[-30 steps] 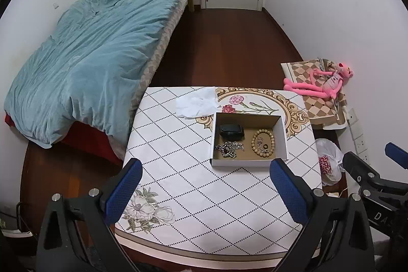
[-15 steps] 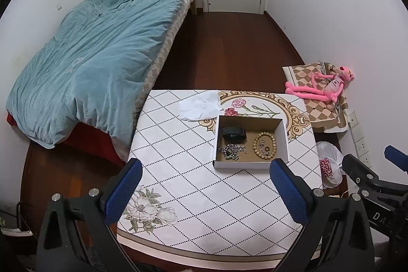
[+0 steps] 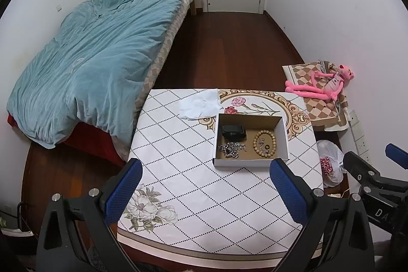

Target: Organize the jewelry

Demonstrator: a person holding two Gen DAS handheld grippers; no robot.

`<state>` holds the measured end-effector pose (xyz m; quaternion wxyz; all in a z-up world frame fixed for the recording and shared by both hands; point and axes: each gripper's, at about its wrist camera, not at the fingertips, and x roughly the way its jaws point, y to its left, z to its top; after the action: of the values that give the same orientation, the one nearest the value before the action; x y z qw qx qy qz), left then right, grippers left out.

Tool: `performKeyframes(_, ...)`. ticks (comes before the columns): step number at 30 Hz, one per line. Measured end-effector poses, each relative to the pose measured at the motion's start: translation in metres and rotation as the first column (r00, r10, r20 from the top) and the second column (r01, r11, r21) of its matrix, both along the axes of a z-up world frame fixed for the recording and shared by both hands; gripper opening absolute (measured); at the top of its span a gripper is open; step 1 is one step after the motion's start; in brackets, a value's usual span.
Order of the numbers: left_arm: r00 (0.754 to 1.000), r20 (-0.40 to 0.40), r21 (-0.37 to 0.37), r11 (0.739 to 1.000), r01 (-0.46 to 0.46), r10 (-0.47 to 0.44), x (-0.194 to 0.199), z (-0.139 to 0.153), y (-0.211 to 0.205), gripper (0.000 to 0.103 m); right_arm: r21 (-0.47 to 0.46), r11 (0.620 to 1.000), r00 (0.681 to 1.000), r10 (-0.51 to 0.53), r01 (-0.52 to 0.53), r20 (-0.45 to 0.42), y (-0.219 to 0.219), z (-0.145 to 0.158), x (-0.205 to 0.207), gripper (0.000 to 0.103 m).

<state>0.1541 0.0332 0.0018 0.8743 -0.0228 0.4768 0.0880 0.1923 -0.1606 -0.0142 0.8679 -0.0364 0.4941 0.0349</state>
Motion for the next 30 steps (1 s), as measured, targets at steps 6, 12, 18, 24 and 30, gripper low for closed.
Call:
performKeyframes(6, 1.0, -0.002, 0.003, 1.0, 0.002, -0.002, -0.0016, -0.0014, -0.0009, 0.102, 0.0, 1.0, 1.0, -0.005, 0.005, -0.005, -0.0003, -0.0013, -0.0021, 0.103)
performKeyframes(12, 1.0, -0.003, 0.002, 1.0, 0.002, -0.002, -0.0022, -0.0019, -0.0006, 0.102, 0.002, 1.0, 1.0, -0.009, 0.009, -0.01, -0.0022, -0.0021, -0.0022, 0.103)
performKeyframes(18, 1.0, -0.003, -0.003, 1.0, 0.0, 0.0, -0.003, -0.0025, -0.0002, 0.102, 0.001, 1.0, 1.0, -0.01, 0.01, -0.008, -0.003, -0.0017, -0.0011, 0.103)
performKeyframes(24, 1.0, -0.005, -0.003, 1.0, -0.001, 0.001, -0.0039, -0.0026, -0.0002, 0.102, 0.003, 1.0, 1.0, -0.011, 0.011, -0.012, -0.0042, -0.0013, -0.0009, 0.103)
performKeyframes(30, 1.0, 0.001, -0.002, 1.0, -0.002, 0.002, -0.0046, -0.0021, -0.0016, 0.102, 0.003, 1.0, 1.0, -0.011, 0.011, -0.011, -0.0051, -0.0012, -0.0002, 0.103)
